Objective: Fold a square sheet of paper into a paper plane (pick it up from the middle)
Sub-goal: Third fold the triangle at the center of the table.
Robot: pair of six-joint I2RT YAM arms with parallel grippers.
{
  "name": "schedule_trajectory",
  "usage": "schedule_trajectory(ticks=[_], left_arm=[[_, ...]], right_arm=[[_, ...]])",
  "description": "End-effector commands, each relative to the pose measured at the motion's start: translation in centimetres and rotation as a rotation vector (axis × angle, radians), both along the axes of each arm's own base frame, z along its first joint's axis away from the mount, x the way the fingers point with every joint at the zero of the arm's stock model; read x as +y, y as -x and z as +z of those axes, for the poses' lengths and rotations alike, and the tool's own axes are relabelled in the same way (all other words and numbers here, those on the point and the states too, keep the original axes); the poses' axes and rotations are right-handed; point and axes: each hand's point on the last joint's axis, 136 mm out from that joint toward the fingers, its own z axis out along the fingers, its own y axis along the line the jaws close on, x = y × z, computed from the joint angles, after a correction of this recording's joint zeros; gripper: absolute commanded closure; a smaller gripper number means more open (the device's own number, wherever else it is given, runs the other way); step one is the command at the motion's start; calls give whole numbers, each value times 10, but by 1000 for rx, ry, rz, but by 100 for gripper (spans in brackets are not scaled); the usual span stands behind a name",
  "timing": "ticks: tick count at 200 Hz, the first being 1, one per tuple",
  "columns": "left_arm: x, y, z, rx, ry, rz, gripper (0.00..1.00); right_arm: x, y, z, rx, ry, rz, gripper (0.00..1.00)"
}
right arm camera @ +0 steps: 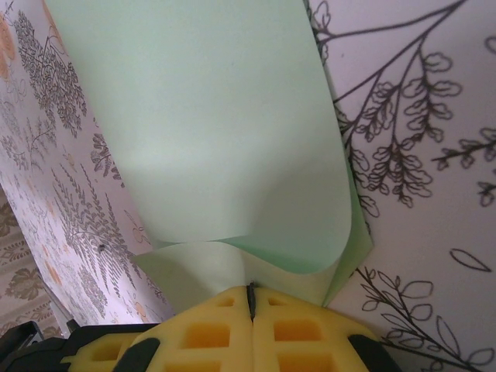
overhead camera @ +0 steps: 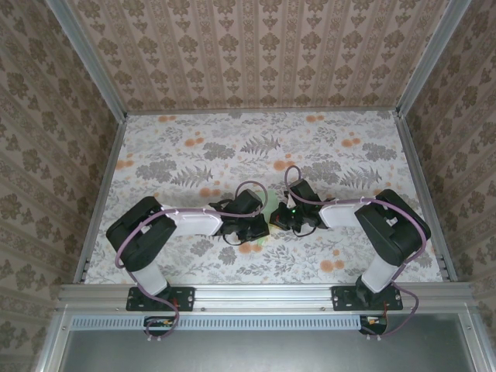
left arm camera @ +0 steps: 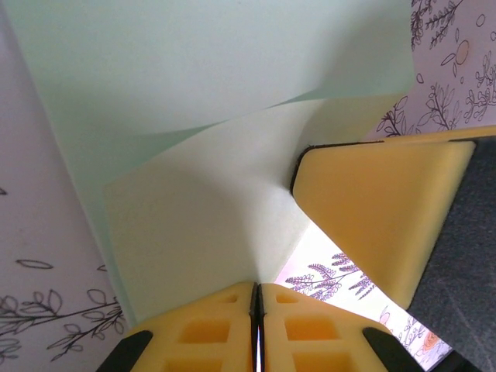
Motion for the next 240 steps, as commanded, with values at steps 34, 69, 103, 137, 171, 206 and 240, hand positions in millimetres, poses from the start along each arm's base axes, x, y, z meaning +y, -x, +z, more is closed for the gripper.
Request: schedule_trajectory(ticks=[34,69,103,137,171,206,240], left_arm=[[19,31,-13,76,-119,-42,89],[26,37,-9,68,-140,-46,89],[34,41,-12,75,-153,-26,89],[42,45,-16,84,-166,-12,89],[44,49,-16,84,-133,-1,89],[23,34,18,-14,43,-3,89],[24,13,33,-64,89,35,89]], right_arm=[[-63,46,-72,228,308,-95,99],[-64,47,-74,231,312,-96,99],[-63,47,-74,231,311,-96,99],[-64,48,-74,234,313,-94,99],[-65,49,-75,237,314,-97,99],[-62,51,-72,237,288,-101,99],[-60,49,-67,229,275,-103,99]])
